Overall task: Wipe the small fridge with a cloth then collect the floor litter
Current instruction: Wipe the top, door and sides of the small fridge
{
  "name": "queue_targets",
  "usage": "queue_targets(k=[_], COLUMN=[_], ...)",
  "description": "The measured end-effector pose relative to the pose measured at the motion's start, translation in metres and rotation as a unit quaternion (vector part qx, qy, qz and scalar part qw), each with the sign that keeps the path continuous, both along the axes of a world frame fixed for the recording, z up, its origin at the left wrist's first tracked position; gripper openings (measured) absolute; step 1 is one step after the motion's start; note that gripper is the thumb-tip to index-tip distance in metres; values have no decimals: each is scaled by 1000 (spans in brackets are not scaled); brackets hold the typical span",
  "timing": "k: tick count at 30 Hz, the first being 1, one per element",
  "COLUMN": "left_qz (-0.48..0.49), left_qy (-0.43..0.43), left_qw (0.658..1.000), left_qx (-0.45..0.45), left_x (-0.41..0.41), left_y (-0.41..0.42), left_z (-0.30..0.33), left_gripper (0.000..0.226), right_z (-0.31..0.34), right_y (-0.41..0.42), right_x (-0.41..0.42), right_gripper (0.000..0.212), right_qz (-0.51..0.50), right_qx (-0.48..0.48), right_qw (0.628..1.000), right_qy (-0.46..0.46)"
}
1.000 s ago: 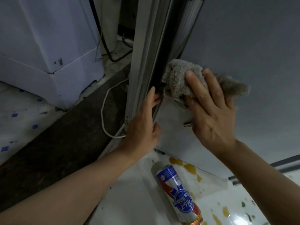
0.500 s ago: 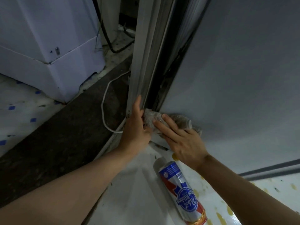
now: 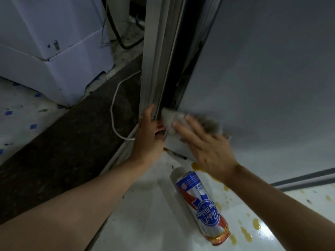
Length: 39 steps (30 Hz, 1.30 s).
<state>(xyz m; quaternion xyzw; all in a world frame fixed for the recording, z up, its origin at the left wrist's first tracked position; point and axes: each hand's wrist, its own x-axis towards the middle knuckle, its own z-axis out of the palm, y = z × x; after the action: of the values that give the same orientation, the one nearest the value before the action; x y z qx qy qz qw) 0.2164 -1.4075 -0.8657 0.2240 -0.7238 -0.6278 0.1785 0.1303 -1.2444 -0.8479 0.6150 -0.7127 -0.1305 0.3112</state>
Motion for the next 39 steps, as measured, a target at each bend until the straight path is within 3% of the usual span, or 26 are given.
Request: queue_targets(k=[3, 5, 8, 10, 13, 16, 18, 21, 22, 27, 30, 32, 35, 37, 39], left_qz=[-24, -39, -49, -36, -2, -19, -35, -65, -71, -99, -109, -102, -98, -109, -127], left_qy=[-24, -36, -16, 3, 33, 24, 0, -29, -37, -31, -25, -27, -37, -50, -52], left_qw=[999, 999, 998, 997, 994, 991, 981, 973, 972, 951, 943, 943, 929, 922, 921], left_qx=[13, -13, -36, -65, -101, -133, -193, -221, -221, -292, -313, -317, -354, -368, -366], left_x=[3, 5, 8, 8, 8, 12, 15, 17, 18, 23, 21, 18, 15, 14, 14], left_y=[1, 3, 10, 16, 29, 47, 57, 68, 71, 87, 99, 106, 118, 126, 133], left_z=[-4, 0, 11, 17, 21, 18, 13, 9, 9, 14, 18, 17, 12, 10, 11], left_gripper=[74, 79, 78, 78, 81, 88, 93, 98, 99, 98, 98, 97, 98, 101, 103], right_z=[-26, -22, 3, 25, 51, 38, 13, -12, -11, 26, 53, 50, 16, -2, -14], right_y=[12, 12, 18, 29, 50, 65, 74, 84, 84, 106, 128, 138, 148, 152, 158], right_x=[5, 6, 6, 1, -12, -13, -7, 5, 7, -7, -19, -18, -10, -4, -2], right_gripper=[70, 73, 79, 46, 39, 39, 53, 81, 80, 44, 37, 38, 48, 66, 80], right_qz=[-53, -76, -76, -34, -24, -29, -30, -64, -67, -42, -45, -60, -85, -130, -164], right_qx=[232, 245, 138, -5, -154, -181, -85, 171, 185, -17, -135, -153, -60, 135, 287], right_qw=[970, 965, 987, 999, 988, 983, 996, 983, 980, 999, 990, 986, 994, 982, 944], right_qy=[45, 60, 29, 13, 8, -17, -25, 15, 29, 5, 12, -9, -24, -18, 16])
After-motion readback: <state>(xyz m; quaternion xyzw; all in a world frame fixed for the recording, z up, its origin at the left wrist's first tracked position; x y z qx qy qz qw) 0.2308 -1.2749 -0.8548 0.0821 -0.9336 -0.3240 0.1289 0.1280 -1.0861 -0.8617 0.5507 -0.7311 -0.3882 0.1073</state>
